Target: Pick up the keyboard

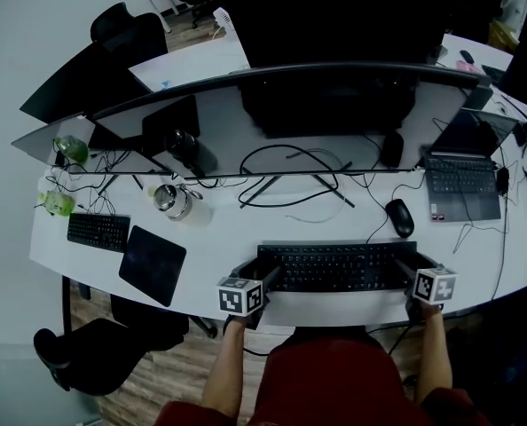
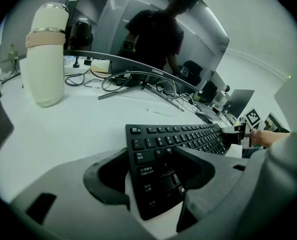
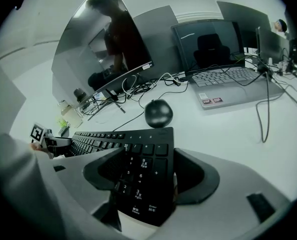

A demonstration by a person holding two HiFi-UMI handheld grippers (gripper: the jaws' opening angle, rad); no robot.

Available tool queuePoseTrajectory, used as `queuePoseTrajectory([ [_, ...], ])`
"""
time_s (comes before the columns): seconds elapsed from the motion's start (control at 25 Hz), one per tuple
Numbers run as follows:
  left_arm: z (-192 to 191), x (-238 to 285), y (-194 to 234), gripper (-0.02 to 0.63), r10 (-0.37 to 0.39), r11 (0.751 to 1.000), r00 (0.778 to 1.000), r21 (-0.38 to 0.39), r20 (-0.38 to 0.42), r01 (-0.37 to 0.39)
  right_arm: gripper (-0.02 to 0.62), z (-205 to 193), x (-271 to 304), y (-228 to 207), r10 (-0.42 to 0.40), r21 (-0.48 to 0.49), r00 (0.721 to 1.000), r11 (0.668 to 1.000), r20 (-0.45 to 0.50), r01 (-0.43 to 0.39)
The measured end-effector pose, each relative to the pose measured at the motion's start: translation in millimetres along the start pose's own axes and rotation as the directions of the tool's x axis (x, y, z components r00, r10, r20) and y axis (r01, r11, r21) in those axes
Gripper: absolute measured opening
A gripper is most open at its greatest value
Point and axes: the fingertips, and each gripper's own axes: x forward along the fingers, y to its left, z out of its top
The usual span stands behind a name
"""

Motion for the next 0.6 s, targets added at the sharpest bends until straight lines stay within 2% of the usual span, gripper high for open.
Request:
queuePoseTrajectory([
  [0.6,3.5,-7.9,0.7,0.278,0.028,1.0,1.0,0.003,0.011,-0.028,0.287,4.3,-8.8,6.5,0.014,0.004,0.998,1.0,0.067,-0.014],
])
